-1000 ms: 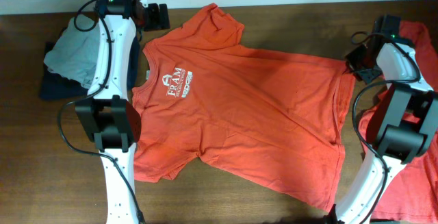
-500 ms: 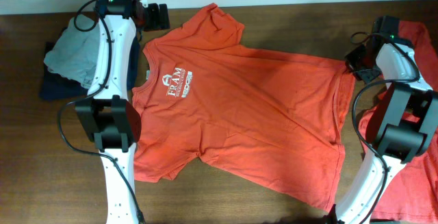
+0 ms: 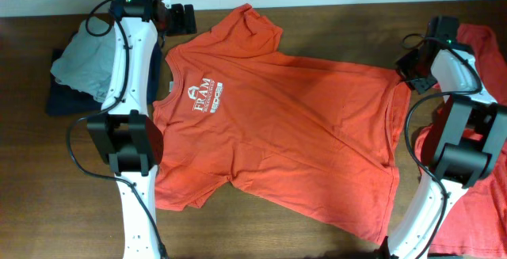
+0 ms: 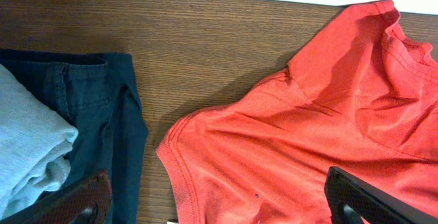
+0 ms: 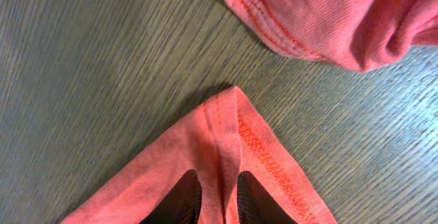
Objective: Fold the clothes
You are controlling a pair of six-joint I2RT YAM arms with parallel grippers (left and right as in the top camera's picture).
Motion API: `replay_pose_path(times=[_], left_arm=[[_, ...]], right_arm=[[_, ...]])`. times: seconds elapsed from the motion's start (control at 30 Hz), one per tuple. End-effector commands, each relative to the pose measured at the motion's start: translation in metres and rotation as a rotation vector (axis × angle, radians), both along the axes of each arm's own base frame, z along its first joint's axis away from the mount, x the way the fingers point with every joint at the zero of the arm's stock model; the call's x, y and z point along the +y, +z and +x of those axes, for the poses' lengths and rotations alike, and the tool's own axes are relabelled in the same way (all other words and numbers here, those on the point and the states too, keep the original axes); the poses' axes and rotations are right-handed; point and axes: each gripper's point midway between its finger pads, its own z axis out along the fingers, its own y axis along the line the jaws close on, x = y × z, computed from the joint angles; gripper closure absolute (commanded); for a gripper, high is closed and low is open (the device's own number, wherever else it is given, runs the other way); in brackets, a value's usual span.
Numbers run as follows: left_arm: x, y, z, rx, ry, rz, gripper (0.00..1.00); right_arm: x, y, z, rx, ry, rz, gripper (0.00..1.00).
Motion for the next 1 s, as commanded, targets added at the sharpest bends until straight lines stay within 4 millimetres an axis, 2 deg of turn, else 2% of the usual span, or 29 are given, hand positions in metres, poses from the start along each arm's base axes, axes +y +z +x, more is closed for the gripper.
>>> replay_pose_path(times=[0.0, 0.33, 0.4, 0.47, 0.7, 0.87, 0.97], left_arm=[[0.0, 0.007, 0.0, -0.012, -0.003, -0.003, 0.01], [0.0, 0.007, 0.0, -0.012, -0.003, -0.003, 0.01], [0.0, 0.007, 0.0, -0.012, -0.003, -0.003, 0.01], [0.0, 0.007, 0.0, -0.012, -0.003, -0.003, 0.01], [0.0, 0.007, 0.0, -0.012, -0.003, -0.003, 0.01], [0.0, 0.007, 0.0, -0.012, -0.003, -0.003, 0.01], [0.0, 0.007, 0.0, -0.012, -0.003, -0.003, 0.01]], right_arm=[[0.003, -0.011, -0.004, 0.026, -0.012, 0.007, 0.76], [0.003, -0.013, -0.007, 0.039, -0.014, 0.005, 0.76], [0.002, -0.016, -0.011, 0.054, -0.019, 0.0, 0.69], [0.002, -0.02, -0.016, 0.067, -0.044, 0.001, 0.67], [0.002, -0.025, -0.018, 0.068, -0.054, 0.005, 0.68], [0.001, -0.024, -0.016, 0.061, -0.054, 0.002, 0.87], [-0.001, -0.023, -0.015, 0.056, -0.056, -0.003, 0.95]])
